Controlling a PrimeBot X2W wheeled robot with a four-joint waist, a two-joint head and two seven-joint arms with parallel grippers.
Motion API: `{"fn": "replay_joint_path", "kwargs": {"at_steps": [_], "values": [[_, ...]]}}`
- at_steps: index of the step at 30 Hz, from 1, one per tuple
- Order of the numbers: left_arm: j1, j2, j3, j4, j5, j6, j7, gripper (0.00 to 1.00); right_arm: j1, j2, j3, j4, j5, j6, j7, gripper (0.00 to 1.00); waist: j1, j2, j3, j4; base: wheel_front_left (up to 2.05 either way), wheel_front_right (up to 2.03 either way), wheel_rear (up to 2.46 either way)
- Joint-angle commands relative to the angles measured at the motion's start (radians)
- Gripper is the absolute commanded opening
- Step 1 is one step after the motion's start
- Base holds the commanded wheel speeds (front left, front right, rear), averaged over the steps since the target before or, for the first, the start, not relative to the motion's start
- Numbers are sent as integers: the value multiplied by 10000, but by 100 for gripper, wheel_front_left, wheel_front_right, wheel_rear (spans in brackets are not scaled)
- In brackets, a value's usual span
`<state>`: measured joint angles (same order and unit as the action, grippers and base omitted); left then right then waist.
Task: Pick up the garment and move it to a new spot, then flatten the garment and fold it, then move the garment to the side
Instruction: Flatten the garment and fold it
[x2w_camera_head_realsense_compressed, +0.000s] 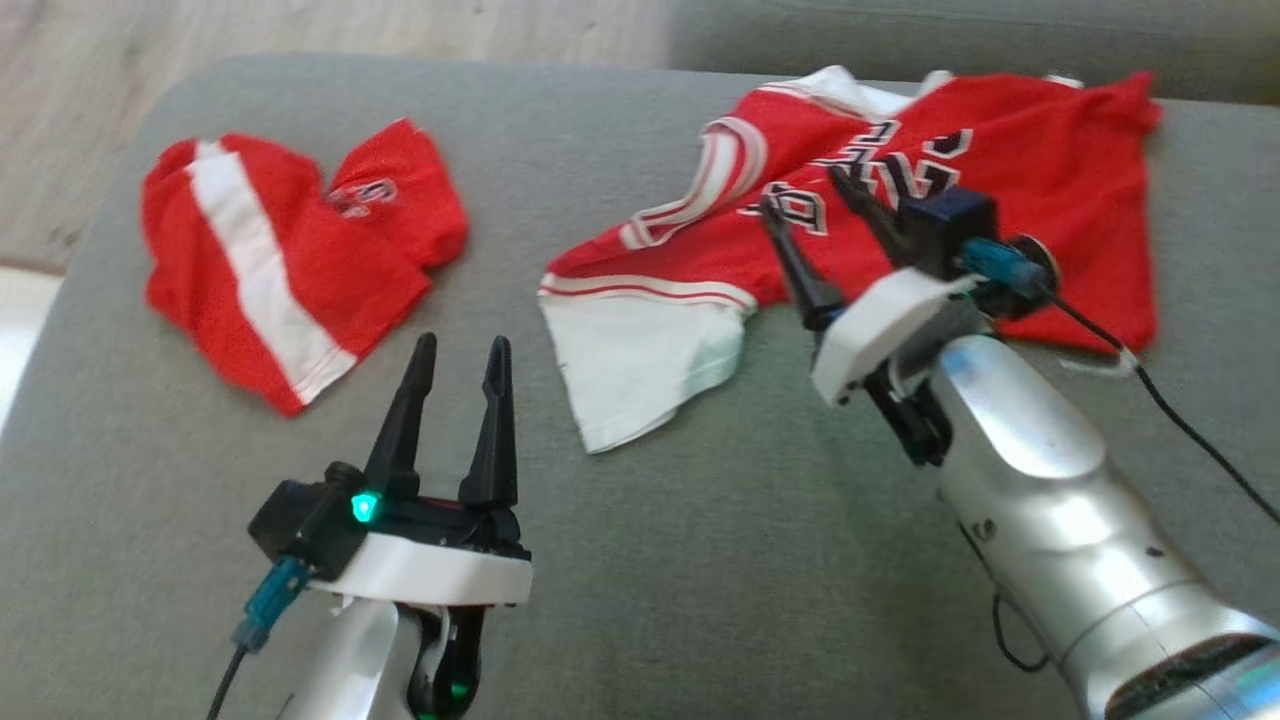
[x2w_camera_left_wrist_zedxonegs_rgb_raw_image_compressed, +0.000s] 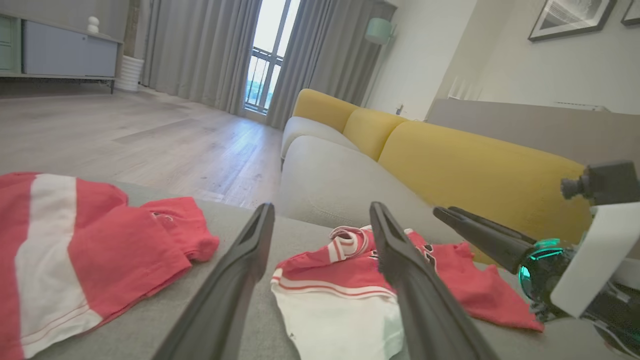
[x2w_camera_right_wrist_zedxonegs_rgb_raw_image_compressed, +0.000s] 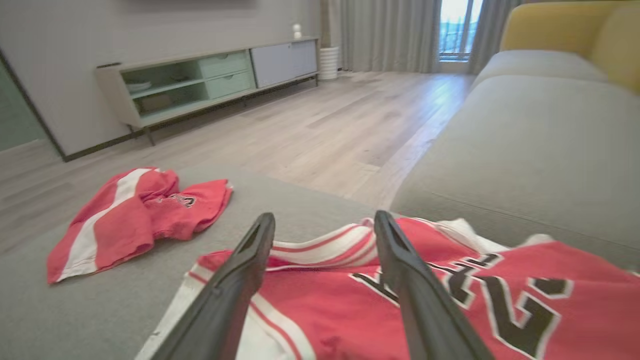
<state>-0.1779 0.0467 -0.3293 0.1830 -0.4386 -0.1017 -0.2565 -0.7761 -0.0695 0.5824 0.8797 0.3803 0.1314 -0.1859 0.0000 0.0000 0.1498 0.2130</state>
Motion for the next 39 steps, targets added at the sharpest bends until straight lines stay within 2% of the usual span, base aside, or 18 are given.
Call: {"fn": "replay_joint_path", "kwargs": {"at_steps": [1, 4, 5, 8, 9, 10, 12, 13, 17, 24, 33, 37, 39], "values": [[-238, 35, 400, -446, 111, -3, -53, 100, 203, 177, -493, -123, -387, -7, -327, 100, 0, 0, -203, -638, 0, 0, 0], [-215, 35, 429, -528, 184, -9, -53, 100, 585, -33, -1407, -209, -926, -7, -564, 100, 0, 0, -302, -1029, 0, 0, 0], [-203, 35, 473, -577, 207, -5, -53, 100, 984, -200, -2123, -474, -1169, -7, -652, 100, 0, 0, -368, -1262, 0, 0, 0], [-182, 35, 557, -669, 222, 14, -53, 100, 1749, -354, -3155, -1162, -1583, -7, -718, 100, 0, 0, -419, -1574, 0, 0, 0], [-182, 35, 557, -669, 222, 14, -53, 100, 1749, -354, -3155, -1162, -1583, -7, -718, 100, 0, 0, -419, -1574, 0, 0, 0], [-149, 35, 600, -719, 244, 26, -53, 100, 2369, -327, -3860, -1765, -1871, -7, -738, 100, 0, 0, -446, -1764, 0, 0, 0], [-118, 35, 637, -751, 267, 41, -53, 100, 3039, -205, -4523, -2470, -2103, -7, -748, 100, 0, 0, -441, -1924, 0, 0, 0], [-118, 35, 637, -751, 267, 41, -53, 100, 3039, -205, -4523, -2470, -2103, -7, -748, 100, 0, 0, -441, -1924, 0, 0, 0], [-81, 35, 663, -752, 287, 29, -53, 100, 4304, 71, -5472, -3925, -2397, -7, -754, 100, 0, 0, -419, -2135, 0, 0, 0], [-29, 35, 728, -635, 280, -18, -53, 100, 5487, 187, -5673, -5428, -2149, -7, -757, 100, 0, 0, -400, -2343, 0, 0, 0], [-147, 35, 525, -388, 374, -96, -53, 100, 5669, 191, -5699, -5917, -1962, -7, -758, 100, 0, 0, -116, -2433, 0, 0, 0], [-279, 35, 290, 135, 514, -110, -53, 100, 5721, 191, -5731, -5947, -1944, -7, -758, 100, 0, 0, 53, -2434, 0, 0, 0], [-331, 35, 226, 681, 655, 56, -53, 100, 5702, 192, -5705, -5937, -1929, -7, -758, 100, 0, 0, 126, -2455, 0, 0, 0]]}}
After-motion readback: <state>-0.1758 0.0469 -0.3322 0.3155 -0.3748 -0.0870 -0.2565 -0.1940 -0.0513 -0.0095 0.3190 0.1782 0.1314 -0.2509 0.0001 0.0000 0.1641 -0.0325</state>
